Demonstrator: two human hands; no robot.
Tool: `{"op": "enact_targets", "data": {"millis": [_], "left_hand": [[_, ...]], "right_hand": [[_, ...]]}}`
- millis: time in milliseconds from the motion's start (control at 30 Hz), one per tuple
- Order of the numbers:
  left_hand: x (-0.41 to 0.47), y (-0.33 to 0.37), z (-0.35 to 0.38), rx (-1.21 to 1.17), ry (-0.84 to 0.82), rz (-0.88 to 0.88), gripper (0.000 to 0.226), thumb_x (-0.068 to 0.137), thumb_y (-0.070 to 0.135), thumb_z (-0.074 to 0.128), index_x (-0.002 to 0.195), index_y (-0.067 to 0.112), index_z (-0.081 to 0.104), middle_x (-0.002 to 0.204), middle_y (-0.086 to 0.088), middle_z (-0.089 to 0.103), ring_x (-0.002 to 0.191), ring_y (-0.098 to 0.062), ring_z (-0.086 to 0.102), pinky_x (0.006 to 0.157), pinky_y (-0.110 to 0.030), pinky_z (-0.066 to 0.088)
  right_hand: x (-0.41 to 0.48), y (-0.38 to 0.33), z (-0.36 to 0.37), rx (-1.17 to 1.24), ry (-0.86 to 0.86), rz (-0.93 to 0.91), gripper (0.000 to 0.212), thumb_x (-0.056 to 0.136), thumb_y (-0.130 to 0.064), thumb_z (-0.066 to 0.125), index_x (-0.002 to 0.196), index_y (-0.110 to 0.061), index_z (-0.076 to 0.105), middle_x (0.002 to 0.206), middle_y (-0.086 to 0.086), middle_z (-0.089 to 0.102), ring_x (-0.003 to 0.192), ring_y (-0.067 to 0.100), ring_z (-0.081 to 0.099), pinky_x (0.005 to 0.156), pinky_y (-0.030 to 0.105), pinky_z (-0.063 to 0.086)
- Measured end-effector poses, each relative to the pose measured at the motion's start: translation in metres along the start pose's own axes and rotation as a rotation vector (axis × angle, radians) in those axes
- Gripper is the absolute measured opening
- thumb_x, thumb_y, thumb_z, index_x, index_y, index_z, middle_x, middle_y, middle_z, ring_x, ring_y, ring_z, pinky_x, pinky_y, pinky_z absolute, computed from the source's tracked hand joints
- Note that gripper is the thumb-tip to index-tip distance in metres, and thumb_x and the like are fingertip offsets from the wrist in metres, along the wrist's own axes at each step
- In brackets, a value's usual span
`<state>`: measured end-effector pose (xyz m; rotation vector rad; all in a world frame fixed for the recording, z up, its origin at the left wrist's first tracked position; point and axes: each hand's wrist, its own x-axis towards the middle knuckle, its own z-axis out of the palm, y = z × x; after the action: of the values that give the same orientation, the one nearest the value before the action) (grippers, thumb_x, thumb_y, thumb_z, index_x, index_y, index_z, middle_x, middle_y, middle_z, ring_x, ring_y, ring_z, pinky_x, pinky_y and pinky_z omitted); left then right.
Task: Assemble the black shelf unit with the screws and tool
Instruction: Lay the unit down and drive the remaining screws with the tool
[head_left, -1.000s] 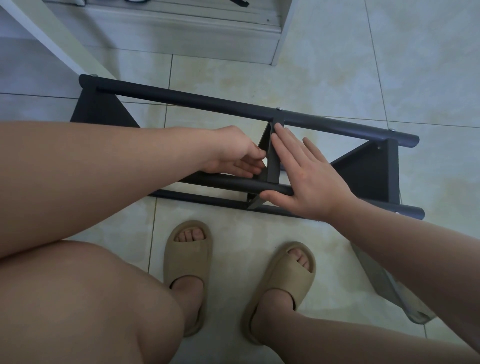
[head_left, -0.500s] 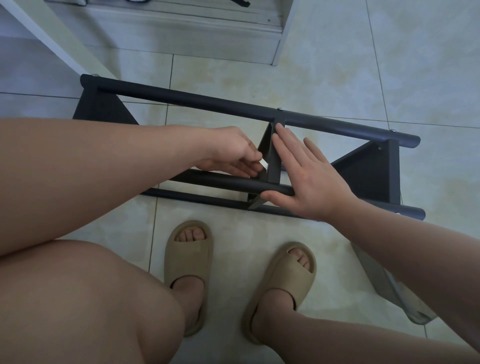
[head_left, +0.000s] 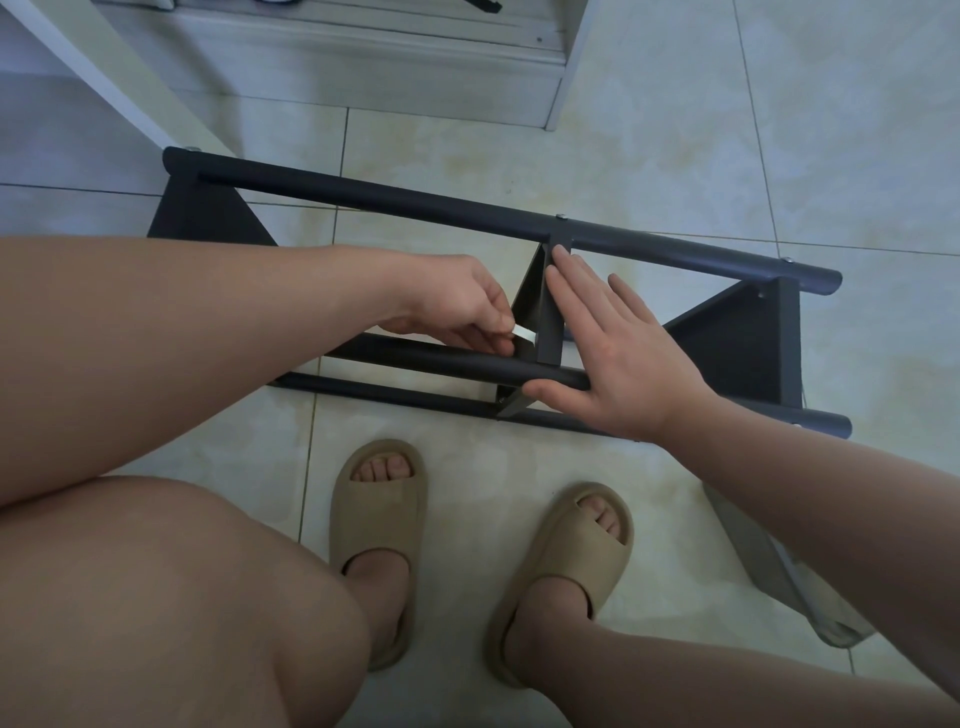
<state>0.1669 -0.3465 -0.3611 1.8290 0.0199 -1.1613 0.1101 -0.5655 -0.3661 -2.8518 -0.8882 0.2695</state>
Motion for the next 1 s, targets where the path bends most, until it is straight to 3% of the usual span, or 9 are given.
{"op": "enact_targets", "data": {"millis": [167,267,433,667,833,933,1000], "left_hand": [[-0.001,0.001,0.001,0.107,-0.006,0.009,0.016,0.100,0.010,0.058,0.088,0.012,0.068,0.088,-0.004,0.077,0.077,-0.010,0.071,0.078,-0.027,0.055],[-0.003,0.001,0.001,0.169,-0.005,0.013,0.018,0.099,0.010,0.060,0.085,0.014,0.070,0.082,0.000,0.074,0.075,-0.010,0.066,0.071,-0.024,0.050],[-0.006,0.000,0.003,0.275,-0.019,0.008,0.018,0.096,0.014,0.064,0.081,0.020,0.071,0.074,0.005,0.067,0.080,-0.014,0.060,0.083,-0.032,0.047],[-0.008,0.004,0.005,0.290,0.011,-0.019,0.017,0.096,0.017,0.065,0.080,0.021,0.071,0.077,0.003,0.070,0.078,-0.015,0.061,0.075,-0.029,0.046],[-0.022,0.013,0.003,0.470,0.057,-0.095,0.016,0.097,0.016,0.056,0.097,0.011,0.072,0.081,-0.002,0.078,0.085,-0.017,0.071,0.083,-0.034,0.052],[-0.035,0.017,0.002,0.566,0.048,-0.164,0.020,0.102,0.015,0.050,0.102,0.008,0.069,0.091,-0.004,0.078,0.084,-0.017,0.076,0.086,-0.034,0.057],[-0.042,0.018,0.007,0.599,0.054,-0.179,0.022,0.102,0.014,0.047,0.102,0.007,0.067,0.095,-0.004,0.077,0.084,-0.019,0.076,0.088,-0.033,0.056]], "right_hand": [[0.000,0.000,-0.001,-0.017,-0.013,0.004,0.105,0.089,-0.079,0.031,0.161,-0.004,0.013,0.170,0.007,0.000,0.157,0.019,0.002,0.127,0.046,0.012],[0.000,0.000,-0.002,-0.024,-0.026,0.004,0.105,0.089,-0.079,0.030,0.161,-0.005,0.011,0.170,0.006,-0.003,0.157,0.018,0.000,0.127,0.046,0.010],[0.000,0.000,-0.002,-0.008,-0.035,0.006,0.105,0.090,-0.077,0.036,0.161,-0.005,0.010,0.170,0.006,-0.003,0.157,0.018,-0.001,0.127,0.046,0.009],[0.001,0.002,0.000,0.017,-0.029,0.007,0.106,0.088,-0.079,0.032,0.161,-0.006,0.012,0.170,0.005,-0.001,0.157,0.017,0.001,0.127,0.046,0.009],[0.006,0.008,-0.008,0.128,-0.127,0.053,0.111,0.081,-0.087,0.033,0.163,-0.021,-0.003,0.168,-0.010,-0.017,0.156,0.010,-0.008,0.127,0.047,0.003],[0.002,0.008,-0.016,0.252,-0.222,0.132,0.117,0.072,-0.091,0.041,0.161,-0.032,-0.008,0.163,-0.020,-0.024,0.156,0.019,0.009,0.126,0.042,0.014],[-0.006,0.008,-0.021,0.327,-0.288,0.205,0.114,0.077,-0.081,0.056,0.161,-0.035,-0.006,0.167,-0.020,-0.011,0.152,0.022,0.023,0.121,0.037,0.025]]}}
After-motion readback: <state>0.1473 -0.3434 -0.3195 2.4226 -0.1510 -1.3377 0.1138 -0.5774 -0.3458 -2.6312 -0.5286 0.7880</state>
